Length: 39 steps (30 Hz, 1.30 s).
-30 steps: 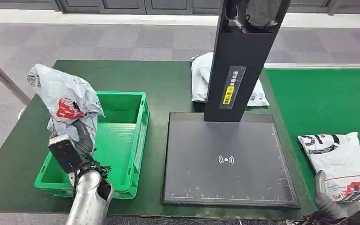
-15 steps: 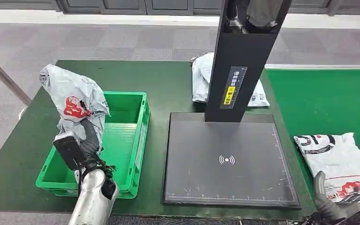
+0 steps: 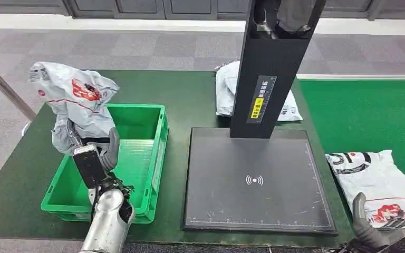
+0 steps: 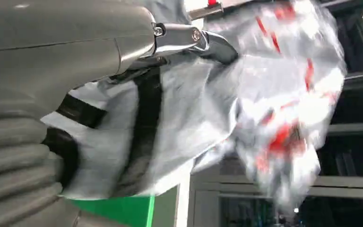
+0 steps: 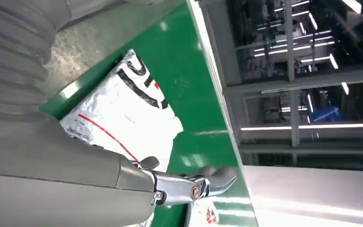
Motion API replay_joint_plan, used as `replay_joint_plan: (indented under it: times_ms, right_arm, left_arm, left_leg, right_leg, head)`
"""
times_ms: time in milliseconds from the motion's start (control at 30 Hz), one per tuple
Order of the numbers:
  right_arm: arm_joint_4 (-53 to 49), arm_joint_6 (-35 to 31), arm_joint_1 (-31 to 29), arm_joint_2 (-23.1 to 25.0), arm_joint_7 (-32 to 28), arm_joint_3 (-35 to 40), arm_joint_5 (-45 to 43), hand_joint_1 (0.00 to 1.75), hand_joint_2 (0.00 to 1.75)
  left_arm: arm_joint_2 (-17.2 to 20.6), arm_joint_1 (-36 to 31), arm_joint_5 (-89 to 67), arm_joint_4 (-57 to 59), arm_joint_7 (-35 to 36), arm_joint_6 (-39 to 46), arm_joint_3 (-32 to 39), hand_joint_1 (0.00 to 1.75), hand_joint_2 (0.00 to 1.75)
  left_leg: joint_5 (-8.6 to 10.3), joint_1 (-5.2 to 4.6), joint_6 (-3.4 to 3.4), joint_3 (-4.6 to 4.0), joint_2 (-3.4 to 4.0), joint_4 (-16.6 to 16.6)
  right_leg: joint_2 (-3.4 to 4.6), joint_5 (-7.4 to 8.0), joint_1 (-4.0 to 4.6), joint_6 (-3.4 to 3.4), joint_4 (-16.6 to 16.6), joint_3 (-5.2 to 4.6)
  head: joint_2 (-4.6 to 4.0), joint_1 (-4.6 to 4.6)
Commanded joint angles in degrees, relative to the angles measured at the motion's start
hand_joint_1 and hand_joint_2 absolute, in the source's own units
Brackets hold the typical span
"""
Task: Moved the parcel from conveyor to table for the left to box.
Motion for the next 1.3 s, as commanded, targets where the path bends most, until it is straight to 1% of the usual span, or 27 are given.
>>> replay_joint_plan:
  times_ms: [33,200,233,300,333,367,433,467,500,533,567,600,633,667,733,767,800,833,867,900,933,1000,1033,1133,1233,1267,1300]
  right_arm:
    - [0.65,-0.22,-0.66,1.5,0.06,-2.81,0.07,0.0,1.75]
    - [0.65,-0.22,-0.66,1.5,0.06,-2.81,0.07,0.0,1.75]
    - [0.6,-0.28,-0.65,1.51,0.06,-2.83,0.07,0.0,1.75]
    - [0.31,-0.41,-0.47,1.52,0.06,-2.95,-0.04,0.0,1.75]
    - [0.28,-0.38,-0.45,1.42,0.06,-3.05,-0.16,0.0,1.75]
    - [0.36,-0.33,-0.44,1.36,0.06,-3.09,-0.24,0.0,1.75]
    - [0.34,-0.35,-0.41,1.29,0.06,-3.06,-0.25,0.0,1.75]
    - [0.25,-0.29,-0.33,1.23,0.06,-3.0,-0.3,0.0,1.75]
    - [0.26,-0.04,-0.24,0.89,0.06,-3.01,-0.49,0.0,1.75]
    - [0.31,0.1,-0.28,0.81,0.06,-3.05,-0.58,0.0,1.75]
    - [0.25,0.36,-0.3,0.69,0.06,-3.05,-0.52,0.0,1.75]
    - [0.5,0.35,-0.49,0.54,0.06,-3.03,-0.6,0.0,1.75]
    - [0.49,0.26,-0.63,0.5,0.06,-3.08,-0.6,0.0,1.75]
    - [0.56,0.36,-0.65,0.48,0.06,-3.13,-0.71,0.0,1.75]
    - [0.68,0.38,-0.74,0.52,0.06,-3.26,-0.79,0.0,1.75]
    - [0.8,0.5,-0.81,0.54,0.06,-3.23,-0.81,0.0,1.75]
    - [0.85,0.53,-0.88,0.52,0.06,-3.19,-0.81,0.0,1.75]
    - [0.83,0.48,-0.97,0.5,0.06,-3.16,-0.81,0.0,1.75]
    - [0.84,0.46,-1.0,0.49,0.06,-3.15,-0.81,0.0,1.75]
    - [0.84,0.46,-1.0,0.49,0.06,-3.15,-0.81,0.0,1.75]
    - [0.87,0.42,-1.09,0.49,0.06,-3.11,-0.81,0.0,1.75]
    - [0.67,0.18,-1.01,0.45,0.06,-3.06,-0.75,0.0,1.75]
    - [0.6,0.01,-0.93,0.4,0.06,-2.99,-0.65,0.0,1.75]
    - [1.02,-0.27,-0.91,0.21,0.06,-2.9,-0.57,0.0,1.75]
    - [1.28,-0.32,-1.0,0.28,0.06,-2.82,-0.57,0.0,1.75]
    - [1.28,-0.32,-1.0,0.28,0.06,-2.82,-0.57,0.0,1.75]
    - [1.28,-0.32,-1.0,0.28,0.06,-2.82,-0.57,0.0,1.75]
  left_arm:
    - [-1.97,-0.22,0.75,4.82,-2.84,0.07,6.38,0.0,0.0]
    - [-1.97,-0.22,0.75,4.82,-2.84,0.07,6.38,0.0,0.0]
    - [-2.0,-0.26,0.78,4.75,-2.94,0.07,6.39,0.0,0.0]
    - [-2.76,-0.33,-0.33,4.15,-4.35,0.07,7.75,0.0,0.0]
    - [-2.82,-0.63,0.69,3.91,-5.1,0.07,8.16,0.0,0.0]
    - [-2.82,-0.69,1.09,3.96,-5.12,0.07,7.67,0.0,0.0]
    - [-2.42,-0.48,2.2,3.89,-5.25,0.07,6.05,0.0,0.0]
    - [-1.66,-0.23,3.15,3.78,-5.09,0.07,4.17,0.0,1.75]
    - [-0.1,0.2,4.84,3.36,-3.75,-0.23,0.19,0.0,1.75]
    - [-0.07,0.37,4.93,3.23,-3.74,-0.3,-0.41,0.0,1.75]
    - [1.39,1.1,4.85,2.44,-2.48,-1.18,-4.24,0.0,1.75]
    - [2.0,1.62,4.66,1.98,-0.85,-1.36,-6.55,0.0,1.75]
    - [2.71,2.26,3.9,1.67,1.07,-1.58,-9.44,0.0,1.75]
    - [2.58,2.67,3.83,2.02,2.04,-2.48,-10.78,0.0,1.75]
    - [2.81,2.83,2.86,3.4,4.29,-3.44,-13.56,0.0,1.75]
    - [2.81,2.58,1.47,6.53,6.5,-5.51,-16.77,0.0,1.75]
    - [2.69,2.55,1.17,7.78,7.39,-6.39,-17.78,0.0,1.75]
    - [2.05,2.23,1.42,10.4,7.84,-6.44,-19.11,0.0,1.75]
    - [2.06,2.03,1.1,11.28,7.78,-6.1,-19.68,0.0,1.75]
    - [2.06,2.03,1.1,11.28,7.78,-6.1,-19.68,0.0,1.75]
    - [1.74,1.94,0.95,12.43,7.4,-5.28,-20.21,0.0,1.75]
    - [1.68,1.37,1.76,14.04,7.65,-4.14,-20.17,0.0,1.75]
    - [1.77,1.26,2.64,14.3,7.55,-3.78,-19.79,0.0,1.75]
    - [2.81,1.14,3.23,13.85,6.79,-2.57,-19.15,0.0,1.75]
    - [2.97,1.39,3.47,13.19,6.72,-0.93,-18.17,0.0,1.75]
    - [2.97,1.39,3.47,13.19,6.72,-0.93,-18.17,0.0,1.75]
    - [2.97,1.39,3.47,13.19,6.72,-0.93,-18.17,0.0,1.75]
  left_leg:
    - [0.24,0.03,0.05,-0.71,0.0,-0.05]
    - [0.28,0.03,0.05,-0.76,0.01,-0.09]
    - [0.16,-0.01,-0.01,-0.41,-0.04,0.02]
    - [0.15,0.02,0.0,-0.4,-0.05,0.03]
    - [0.25,0.02,0.0,-0.6,-0.01,-0.05]
    - [0.16,0.0,-0.04,-0.33,0.01,-0.03]
    - [0.14,0.04,-0.12,-0.45,-0.01,-0.11]
    - [0.07,0.06,-0.22,-0.29,0.02,-0.26]
    - [-0.05,0.05,-0.22,-0.07,-0.08,-0.23]
    - [-0.13,0.04,-0.23,0.19,-0.1,-0.22]
    - [0.09,0.05,-0.25,-0.21,-0.11,-0.28]
    - [-0.19,0.0,-0.24,0.24,-0.13,-0.22]
    - [-0.07,0.03,-0.24,0.06,-0.15,-0.26]
    - [-0.25,0.0,-0.23,0.46,-0.13,-0.24]
    - [-0.03,0.04,-0.21,0.27,-0.13,-0.43]
    - [-0.29,-0.01,-0.22,1.17,-0.06,-0.35]
    - [-0.15,0.0,-0.26,0.96,-0.02,-0.43]
    - [-0.2,0.0,-0.26,1.12,-0.02,-0.48]
    - [-0.24,-0.06,-0.26,1.23,-0.13,-0.42]
    - [-0.16,-0.02,-0.24,1.08,-0.13,-0.52]
    - [-0.33,-0.1,-0.19,1.27,-0.12,-0.42]
    - [-0.21,-0.09,-0.15,1.01,-0.07,-0.53]
    - [-0.33,-0.16,-0.14,1.21,-0.08,-0.45]
    - [-0.28,-0.16,-0.09,0.4,0.06,-0.48]
    - [-0.52,-0.17,-0.05,0.61,0.18,-0.44]
    - [-0.45,-0.16,-0.08,0.39,0.25,-0.46]
    - [-0.61,-0.14,-0.11,0.61,0.3,-0.35]
  right_leg:
    - [0.01,0.17,0.04,0.0,-0.09,-0.69]
    - [0.02,0.21,0.04,0.0,-0.13,-0.75]
    - [-0.03,0.1,0.0,0.03,0.02,-0.39]
    - [-0.04,0.15,0.02,-0.03,0.0,-0.36]
    - [-0.01,0.25,0.04,-0.06,-0.07,-0.59]
    - [0.01,0.14,0.01,-0.09,-0.01,-0.42]
    - [0.0,0.17,0.05,-0.15,-0.07,-0.52]
    - [0.05,0.12,0.08,-0.25,-0.12,-0.45]
    - [-0.05,-0.08,0.06,-0.29,-0.05,-0.22]
    - [-0.08,-0.19,0.06,-0.31,-0.01,0.03]
    - [-0.1,0.02,0.08,-0.34,-0.08,-0.36]
    - [-0.12,-0.3,0.02,-0.31,0.06,0.05]
    - [-0.13,-0.18,0.05,-0.33,-0.02,-0.11]
    - [-0.11,-0.39,0.02,-0.3,0.06,0.24]
    - [-0.11,-0.16,0.08,-0.29,-0.21,-0.09]
    - [-0.05,-0.41,0.0,-0.28,-0.04,0.54]
    - [0.0,-0.23,0.01,-0.29,-0.14,0.32]
    - [0.01,-0.29,0.01,-0.28,-0.19,0.49]
    - [-0.08,-0.36,-0.05,-0.27,-0.1,0.61]
    - [-0.08,-0.25,-0.01,-0.27,-0.27,0.49]
    - [-0.06,-0.41,-0.1,-0.24,-0.11,0.65]
    - [0.0,-0.23,-0.08,-0.24,-0.29,0.42]
    - [-0.03,-0.38,-0.15,-0.17,-0.18,0.64]
    - [0.1,-0.27,-0.14,-0.15,-0.22,0.29]
    - [0.2,-0.44,-0.17,-0.09,-0.15,0.44]
    - [0.27,-0.35,-0.15,-0.14,-0.14,0.18]
    - [0.35,-0.5,-0.09,-0.15,-0.06,0.34]
  head:
    - [0.0,0.0]
    - [0.0,0.0]
    - [0.0,0.0]
    - [0.0,0.02]
    - [0.0,0.02]
    - [0.0,0.02]
    - [0.0,0.02]
    - [0.0,0.02]
    - [0.0,0.02]
    - [0.0,0.02]
    - [0.0,0.02]
    - [0.0,0.02]
    - [0.0,0.0]
    - [0.0,0.02]
    - [0.0,0.02]
    - [0.0,0.0]
    - [0.0,0.02]
    - [0.0,0.02]
    - [0.0,0.0]
    - [0.0,0.02]
    - [0.0,0.02]
    - [0.0,0.02]
    - [0.0,0.02]
    - [0.0,0.02]
    - [0.0,0.04]
    - [0.0,0.0]
    - [0.0,0.0]
